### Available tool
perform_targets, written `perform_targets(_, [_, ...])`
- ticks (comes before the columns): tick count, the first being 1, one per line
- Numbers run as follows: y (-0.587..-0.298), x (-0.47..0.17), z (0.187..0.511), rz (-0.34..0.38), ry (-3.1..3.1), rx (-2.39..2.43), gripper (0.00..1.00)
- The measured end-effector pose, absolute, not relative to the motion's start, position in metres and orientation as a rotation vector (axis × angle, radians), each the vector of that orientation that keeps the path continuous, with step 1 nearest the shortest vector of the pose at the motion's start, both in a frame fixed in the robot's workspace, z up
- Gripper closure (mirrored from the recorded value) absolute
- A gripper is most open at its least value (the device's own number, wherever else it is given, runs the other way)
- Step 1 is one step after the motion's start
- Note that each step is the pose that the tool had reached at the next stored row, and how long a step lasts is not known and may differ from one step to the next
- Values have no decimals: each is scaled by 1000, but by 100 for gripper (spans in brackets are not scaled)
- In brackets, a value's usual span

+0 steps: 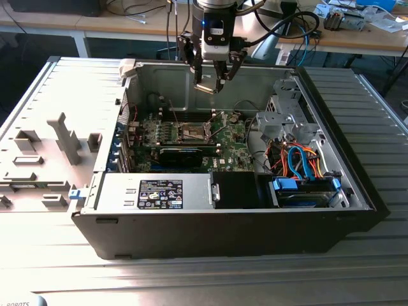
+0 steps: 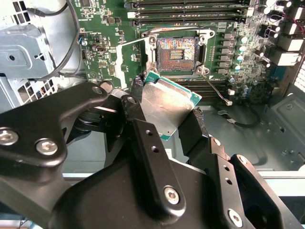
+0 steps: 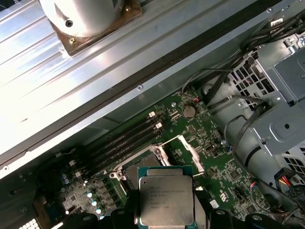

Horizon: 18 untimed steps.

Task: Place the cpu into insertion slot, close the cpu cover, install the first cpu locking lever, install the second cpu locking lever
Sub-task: 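Place the cpu into insertion slot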

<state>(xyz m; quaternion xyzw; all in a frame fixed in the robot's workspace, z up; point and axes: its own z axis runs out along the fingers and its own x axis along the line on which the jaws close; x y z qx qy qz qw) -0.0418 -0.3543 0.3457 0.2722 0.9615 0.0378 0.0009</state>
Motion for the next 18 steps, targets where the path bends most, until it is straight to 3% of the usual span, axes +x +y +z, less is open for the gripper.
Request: perform_targets(18, [-354,-42,345,119,3008,889,46])
